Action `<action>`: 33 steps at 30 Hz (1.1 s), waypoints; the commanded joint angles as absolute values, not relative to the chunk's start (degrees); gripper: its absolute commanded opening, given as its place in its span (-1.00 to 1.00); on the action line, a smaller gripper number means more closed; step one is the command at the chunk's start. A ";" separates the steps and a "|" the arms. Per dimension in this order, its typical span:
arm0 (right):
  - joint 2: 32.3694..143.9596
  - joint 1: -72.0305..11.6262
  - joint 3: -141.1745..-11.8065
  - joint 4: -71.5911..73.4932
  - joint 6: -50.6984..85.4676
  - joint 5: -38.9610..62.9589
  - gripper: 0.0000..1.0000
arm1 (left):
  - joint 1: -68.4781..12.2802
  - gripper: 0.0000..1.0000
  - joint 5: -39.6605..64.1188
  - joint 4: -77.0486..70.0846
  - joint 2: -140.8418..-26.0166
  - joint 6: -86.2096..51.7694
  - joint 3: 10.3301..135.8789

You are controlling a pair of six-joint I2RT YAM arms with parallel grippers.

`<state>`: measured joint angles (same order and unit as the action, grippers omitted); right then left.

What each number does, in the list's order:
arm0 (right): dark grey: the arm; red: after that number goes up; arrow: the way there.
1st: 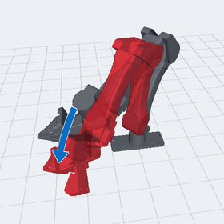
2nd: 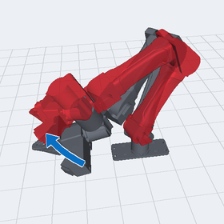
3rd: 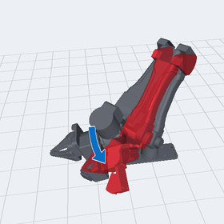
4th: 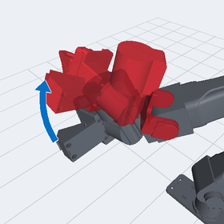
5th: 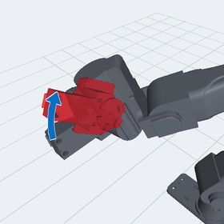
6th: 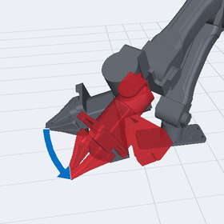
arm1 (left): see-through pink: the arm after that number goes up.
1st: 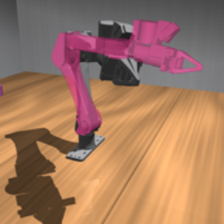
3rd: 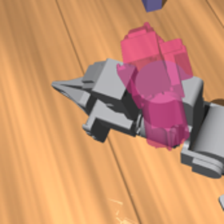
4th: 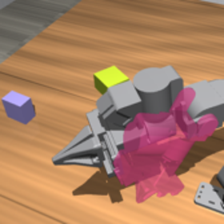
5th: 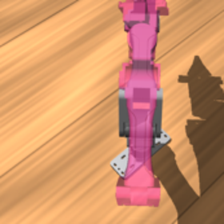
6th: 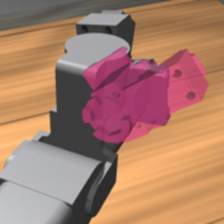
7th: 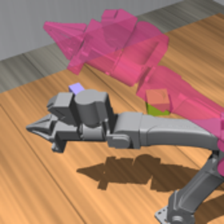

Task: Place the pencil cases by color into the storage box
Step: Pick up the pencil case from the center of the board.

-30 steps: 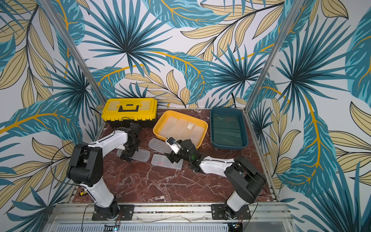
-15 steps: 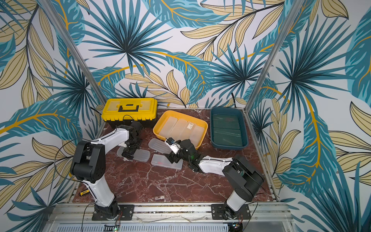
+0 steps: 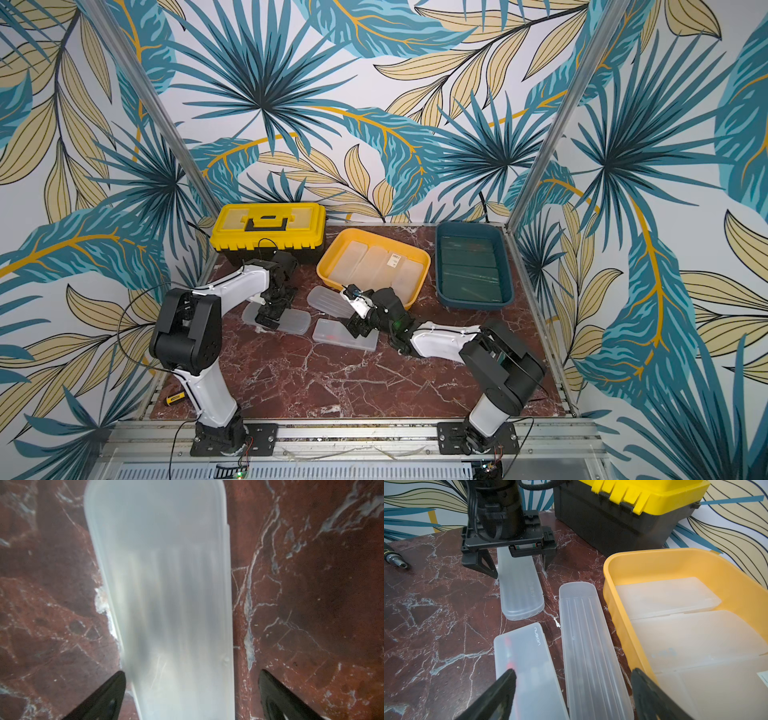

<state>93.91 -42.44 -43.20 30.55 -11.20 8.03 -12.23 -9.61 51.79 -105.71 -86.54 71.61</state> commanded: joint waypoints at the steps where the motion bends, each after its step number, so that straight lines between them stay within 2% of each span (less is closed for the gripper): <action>1: 94.64 -42.72 -43.91 30.12 -11.67 8.78 0.73 | -12.91 0.99 -9.41 50.14 -106.17 -87.44 71.79; 31: 94.29 -42.72 -43.51 29.28 -11.63 8.70 0.73 | -15.99 1.00 -8.26 48.39 -106.30 -97.17 67.28; 33: 94.26 -42.77 -43.57 29.17 -11.63 8.70 0.73 | -15.95 0.95 -8.43 48.08 -106.52 -97.37 67.37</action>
<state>94.00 -42.44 -43.20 30.09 -11.20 8.19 -15.73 -8.16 48.58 -105.86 -95.85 68.86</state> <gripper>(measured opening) 0.866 0.980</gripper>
